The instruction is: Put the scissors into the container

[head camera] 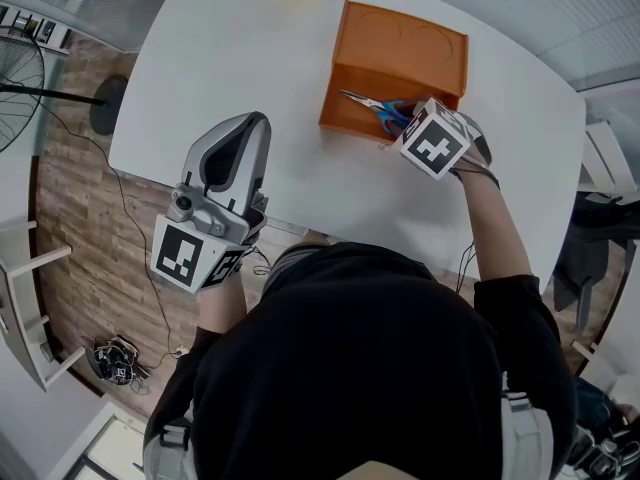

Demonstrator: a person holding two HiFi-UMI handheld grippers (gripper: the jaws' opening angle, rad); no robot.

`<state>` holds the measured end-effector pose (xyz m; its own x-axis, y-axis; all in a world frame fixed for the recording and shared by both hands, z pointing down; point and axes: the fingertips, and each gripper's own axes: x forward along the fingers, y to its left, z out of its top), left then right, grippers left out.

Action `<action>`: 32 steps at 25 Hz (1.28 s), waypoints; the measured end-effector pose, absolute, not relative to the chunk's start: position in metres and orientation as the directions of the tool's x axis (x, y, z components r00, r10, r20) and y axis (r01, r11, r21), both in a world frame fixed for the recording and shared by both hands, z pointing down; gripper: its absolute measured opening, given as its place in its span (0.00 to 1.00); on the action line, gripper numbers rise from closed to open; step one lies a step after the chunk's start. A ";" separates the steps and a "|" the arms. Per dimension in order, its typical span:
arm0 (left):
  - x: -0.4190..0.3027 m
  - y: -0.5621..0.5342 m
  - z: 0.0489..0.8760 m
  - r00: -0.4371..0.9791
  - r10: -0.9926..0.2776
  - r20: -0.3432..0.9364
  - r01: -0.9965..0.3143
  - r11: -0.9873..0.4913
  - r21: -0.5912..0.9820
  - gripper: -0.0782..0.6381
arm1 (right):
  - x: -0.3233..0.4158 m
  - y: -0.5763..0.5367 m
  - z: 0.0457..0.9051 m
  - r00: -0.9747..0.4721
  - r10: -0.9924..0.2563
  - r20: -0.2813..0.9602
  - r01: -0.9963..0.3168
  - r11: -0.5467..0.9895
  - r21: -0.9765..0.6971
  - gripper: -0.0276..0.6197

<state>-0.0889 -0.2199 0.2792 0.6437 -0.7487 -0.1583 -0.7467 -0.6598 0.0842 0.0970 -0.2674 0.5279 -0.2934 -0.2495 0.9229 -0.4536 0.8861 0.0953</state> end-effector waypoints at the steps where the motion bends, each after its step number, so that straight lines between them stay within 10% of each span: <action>1: -0.089 -0.220 0.279 0.644 -0.749 -0.159 -0.747 -0.660 0.084 0.13 | 0.097 -0.267 0.528 -0.292 -0.247 0.924 -0.454 0.886 0.094 0.19; 32: -0.086 -0.229 0.280 0.670 -0.726 -0.155 -0.723 -0.686 0.084 0.13 | 0.097 -0.268 0.533 -0.263 -0.191 0.946 -0.469 0.882 0.047 0.19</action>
